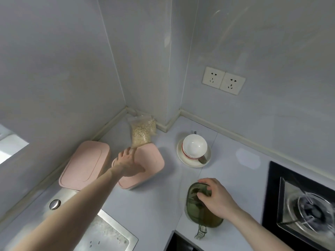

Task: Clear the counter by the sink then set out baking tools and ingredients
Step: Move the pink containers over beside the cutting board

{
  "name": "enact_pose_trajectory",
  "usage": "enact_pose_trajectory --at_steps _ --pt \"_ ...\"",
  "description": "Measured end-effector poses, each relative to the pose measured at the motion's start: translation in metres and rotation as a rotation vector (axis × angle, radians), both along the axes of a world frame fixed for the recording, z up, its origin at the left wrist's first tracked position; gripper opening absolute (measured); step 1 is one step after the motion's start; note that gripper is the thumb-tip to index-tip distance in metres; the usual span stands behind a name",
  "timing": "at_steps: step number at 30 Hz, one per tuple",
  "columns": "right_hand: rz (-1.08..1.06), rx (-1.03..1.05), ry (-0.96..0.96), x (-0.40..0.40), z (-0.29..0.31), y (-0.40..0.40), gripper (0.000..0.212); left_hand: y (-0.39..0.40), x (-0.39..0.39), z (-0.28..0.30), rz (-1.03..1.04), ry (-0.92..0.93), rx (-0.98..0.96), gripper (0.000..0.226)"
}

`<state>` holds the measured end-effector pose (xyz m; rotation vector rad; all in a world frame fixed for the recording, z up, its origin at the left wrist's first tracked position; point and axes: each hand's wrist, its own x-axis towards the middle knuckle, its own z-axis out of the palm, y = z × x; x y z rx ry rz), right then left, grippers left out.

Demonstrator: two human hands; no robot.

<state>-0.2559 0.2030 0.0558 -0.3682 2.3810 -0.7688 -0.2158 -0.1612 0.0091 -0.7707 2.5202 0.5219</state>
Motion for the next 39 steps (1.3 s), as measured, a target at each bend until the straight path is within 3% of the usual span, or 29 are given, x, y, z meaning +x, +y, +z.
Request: enact_pose_trajectory --at_steps 8,15,21,25,27,28,33,39 --pt "0.053 -0.035 -0.040 -0.019 0.004 -0.045 0.042 -0.002 0.000 0.002 0.004 0.033 -0.075 0.085" --pt "0.128 -0.038 -0.074 -0.011 -0.008 -0.102 0.047 -0.010 0.025 -0.006 0.057 0.123 0.010 0.064" --pt "0.026 -0.046 -0.248 0.011 -0.032 -0.128 0.075 -0.015 0.060 -0.011 0.076 0.156 0.135 0.060" --pt "-0.038 -0.057 -0.328 0.023 -0.043 -0.135 0.068 -0.064 0.080 0.001 0.309 0.390 -0.005 0.055" --pt "-0.078 -0.010 -0.396 0.029 -0.054 -0.138 0.091 -0.094 0.094 0.003 0.465 0.388 -0.126 0.058" --pt "-0.106 0.010 -0.456 0.030 -0.057 -0.140 0.091 -0.107 0.102 0.002 0.531 0.340 -0.169 0.062" --pt "-0.187 -0.009 -0.544 0.034 -0.071 -0.148 0.032 -0.146 0.137 -0.024 0.718 0.096 -0.122 0.068" --pt "-0.229 -0.032 -0.568 0.037 -0.077 -0.153 0.017 -0.143 0.142 -0.026 0.761 0.139 -0.010 0.083"
